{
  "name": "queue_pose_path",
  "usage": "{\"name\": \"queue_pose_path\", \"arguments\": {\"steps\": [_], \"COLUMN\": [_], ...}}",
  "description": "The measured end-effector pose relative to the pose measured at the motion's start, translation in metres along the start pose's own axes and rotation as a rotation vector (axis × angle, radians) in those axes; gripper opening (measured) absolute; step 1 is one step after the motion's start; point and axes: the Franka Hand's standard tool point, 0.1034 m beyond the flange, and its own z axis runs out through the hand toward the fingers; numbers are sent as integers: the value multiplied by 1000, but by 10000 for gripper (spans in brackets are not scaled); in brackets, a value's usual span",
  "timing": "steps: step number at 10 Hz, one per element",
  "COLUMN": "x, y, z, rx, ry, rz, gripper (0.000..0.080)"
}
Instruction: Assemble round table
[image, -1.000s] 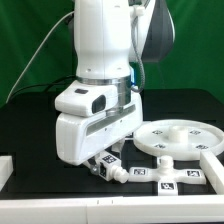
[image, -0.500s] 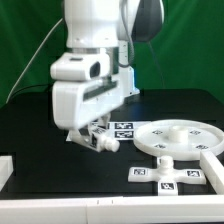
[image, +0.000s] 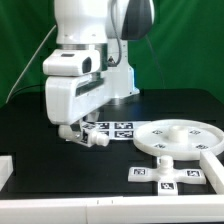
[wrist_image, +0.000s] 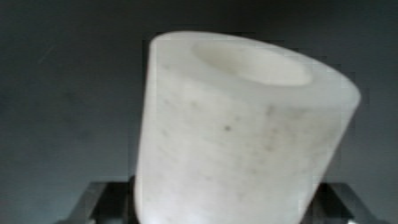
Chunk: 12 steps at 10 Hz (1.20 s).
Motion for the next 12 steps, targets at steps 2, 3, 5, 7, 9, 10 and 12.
{"name": "queue_pose_path", "arguments": {"steps": [2,3,5,7,9,10,12], "x": [-34,-37,-38,-43,-61,-66,-66], "y": [-11,-15,-15,-18,-37,-39,-39], "z": [3,6,6,7,10,7,9], "rx": [24,33,36,43,106,130,131], "ry": [-2,0,-10,-17,-6,13,6], "rz": [-305,-358,-472,-590,-1020,-1115,-1190], "gripper": [400,400,400,400,400,400,400]}}
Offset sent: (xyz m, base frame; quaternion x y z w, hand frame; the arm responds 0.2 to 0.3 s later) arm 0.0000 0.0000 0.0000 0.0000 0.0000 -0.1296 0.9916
